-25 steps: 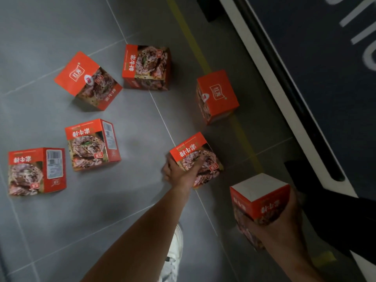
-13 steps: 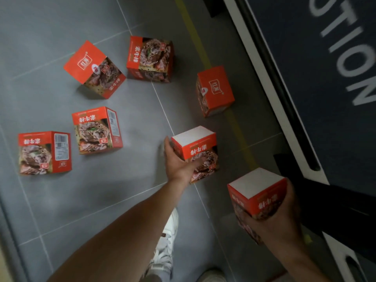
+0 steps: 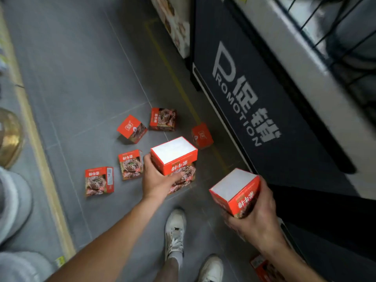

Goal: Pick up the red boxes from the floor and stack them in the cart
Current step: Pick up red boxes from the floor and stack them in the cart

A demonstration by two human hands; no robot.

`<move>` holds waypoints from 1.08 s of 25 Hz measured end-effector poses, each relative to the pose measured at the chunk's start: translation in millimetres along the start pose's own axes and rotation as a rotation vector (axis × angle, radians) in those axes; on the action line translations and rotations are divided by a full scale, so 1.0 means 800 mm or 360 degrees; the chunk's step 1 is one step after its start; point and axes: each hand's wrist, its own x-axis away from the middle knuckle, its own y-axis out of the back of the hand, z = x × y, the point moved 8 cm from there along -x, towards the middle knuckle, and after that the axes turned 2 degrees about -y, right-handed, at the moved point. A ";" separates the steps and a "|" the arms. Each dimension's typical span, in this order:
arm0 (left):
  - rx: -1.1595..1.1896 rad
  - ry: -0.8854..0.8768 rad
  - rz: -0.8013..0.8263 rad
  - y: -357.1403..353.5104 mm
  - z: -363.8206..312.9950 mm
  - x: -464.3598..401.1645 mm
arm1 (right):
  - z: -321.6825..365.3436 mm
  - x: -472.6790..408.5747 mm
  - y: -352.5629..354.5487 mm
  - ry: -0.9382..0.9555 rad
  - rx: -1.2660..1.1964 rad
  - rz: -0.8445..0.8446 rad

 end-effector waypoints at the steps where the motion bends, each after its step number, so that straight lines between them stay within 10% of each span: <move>1: -0.0001 -0.0016 -0.0004 0.017 -0.033 0.016 | 0.023 0.016 0.020 0.0024 0.0008 -0.0007; 19: 0.0089 -0.0748 -0.0112 0.263 -0.522 0.352 | 0.327 0.326 0.409 0.0542 -0.0278 -0.0306; 27: 0.0277 -0.1084 0.0310 0.244 -0.622 0.388 | 0.342 0.404 0.524 0.0521 -0.0251 -0.0678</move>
